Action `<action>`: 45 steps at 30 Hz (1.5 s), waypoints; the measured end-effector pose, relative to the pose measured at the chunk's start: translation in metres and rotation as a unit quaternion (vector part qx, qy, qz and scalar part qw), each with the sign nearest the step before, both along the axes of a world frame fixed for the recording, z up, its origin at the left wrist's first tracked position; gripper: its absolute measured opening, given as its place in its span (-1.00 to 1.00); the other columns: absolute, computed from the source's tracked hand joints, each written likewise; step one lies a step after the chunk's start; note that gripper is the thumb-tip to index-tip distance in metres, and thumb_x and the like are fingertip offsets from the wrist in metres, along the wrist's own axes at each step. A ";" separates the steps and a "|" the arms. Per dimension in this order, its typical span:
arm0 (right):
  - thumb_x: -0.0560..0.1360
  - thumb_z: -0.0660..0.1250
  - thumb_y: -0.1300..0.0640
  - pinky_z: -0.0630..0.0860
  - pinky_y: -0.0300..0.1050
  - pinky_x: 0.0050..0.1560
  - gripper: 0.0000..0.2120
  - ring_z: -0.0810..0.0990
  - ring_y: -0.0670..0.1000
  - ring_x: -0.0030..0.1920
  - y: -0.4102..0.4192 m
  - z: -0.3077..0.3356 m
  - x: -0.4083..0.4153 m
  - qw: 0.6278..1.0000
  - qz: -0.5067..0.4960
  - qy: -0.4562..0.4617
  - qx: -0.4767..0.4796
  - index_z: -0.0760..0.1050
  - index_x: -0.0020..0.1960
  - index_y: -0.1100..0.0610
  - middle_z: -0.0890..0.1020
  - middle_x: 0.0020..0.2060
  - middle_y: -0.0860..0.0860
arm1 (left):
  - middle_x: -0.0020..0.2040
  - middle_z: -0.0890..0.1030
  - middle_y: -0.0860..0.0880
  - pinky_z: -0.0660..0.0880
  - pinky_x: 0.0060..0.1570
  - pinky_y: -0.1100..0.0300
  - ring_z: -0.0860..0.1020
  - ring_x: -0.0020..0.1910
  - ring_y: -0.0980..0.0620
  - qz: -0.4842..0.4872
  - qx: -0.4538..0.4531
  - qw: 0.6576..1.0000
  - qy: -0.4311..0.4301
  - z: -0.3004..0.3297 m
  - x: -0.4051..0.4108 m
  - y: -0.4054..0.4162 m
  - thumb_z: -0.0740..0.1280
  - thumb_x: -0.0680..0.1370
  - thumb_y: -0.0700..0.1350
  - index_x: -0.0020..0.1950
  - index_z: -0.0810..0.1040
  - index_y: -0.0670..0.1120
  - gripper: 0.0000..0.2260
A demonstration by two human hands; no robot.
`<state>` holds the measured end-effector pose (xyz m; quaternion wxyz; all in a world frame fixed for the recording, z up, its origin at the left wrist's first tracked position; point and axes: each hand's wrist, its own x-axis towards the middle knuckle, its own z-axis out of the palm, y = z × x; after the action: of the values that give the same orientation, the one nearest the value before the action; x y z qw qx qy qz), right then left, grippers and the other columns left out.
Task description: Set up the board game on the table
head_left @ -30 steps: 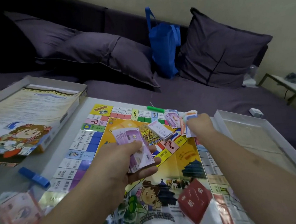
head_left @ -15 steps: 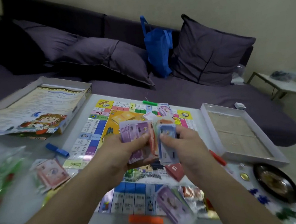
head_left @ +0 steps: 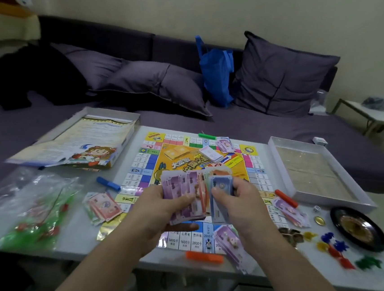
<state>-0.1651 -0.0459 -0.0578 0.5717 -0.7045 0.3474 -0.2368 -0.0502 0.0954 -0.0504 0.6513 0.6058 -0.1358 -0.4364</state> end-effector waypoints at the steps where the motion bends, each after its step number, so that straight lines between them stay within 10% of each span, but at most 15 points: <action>1: 0.65 0.38 0.12 0.64 -0.17 -0.26 -0.91 0.75 -0.05 -0.11 0.002 0.000 0.001 1.000 0.001 0.001 -0.010 0.65 0.08 -0.01 0.74 -0.09 -0.02 | -0.02 0.76 -0.22 0.72 -0.08 -0.14 0.76 -0.03 -0.18 0.005 0.003 1.000 -0.004 0.000 0.000 0.002 0.44 0.58 -0.23 0.19 0.61 -0.27 -0.79; 17: 0.65 0.37 0.15 0.57 -0.24 -0.38 -0.89 0.71 -0.15 -0.22 0.038 -0.009 0.064 0.997 0.071 0.017 -0.037 0.65 0.04 -0.03 0.73 -0.20 -0.10 | -0.04 0.76 -0.23 0.72 -0.16 0.00 0.76 -0.06 -0.17 0.083 -0.023 0.994 0.071 -0.016 0.048 0.045 0.44 0.57 -0.24 0.18 0.61 -0.26 -0.79; 29: 0.62 0.39 0.25 0.71 0.11 -0.23 -0.86 0.75 0.09 -0.18 0.086 -0.017 0.137 0.990 0.132 0.035 -0.046 0.66 0.02 0.04 0.75 -0.18 0.05 | -0.12 0.74 -0.30 0.72 -0.18 -0.09 0.74 -0.18 -0.27 0.171 -0.025 0.983 0.061 -0.026 0.099 0.095 0.52 0.52 -0.25 0.06 0.66 -0.27 -0.84; 45: 0.60 0.37 0.26 0.63 -0.05 -0.29 -0.84 0.72 0.03 -0.23 0.104 -0.020 0.175 0.981 0.138 0.118 -0.066 0.67 -0.05 0.06 0.74 -0.18 0.05 | 0.09 0.62 -0.40 0.71 -0.31 -0.03 0.75 -0.16 -0.26 0.258 0.059 0.960 0.089 -0.024 0.147 0.132 0.33 0.57 -0.39 0.05 0.61 -0.35 -0.90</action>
<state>0.0095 0.0580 -0.0779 0.5056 -0.8050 0.2958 -0.0933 0.0973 0.2273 -0.0740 0.7144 0.6165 0.1095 -0.3124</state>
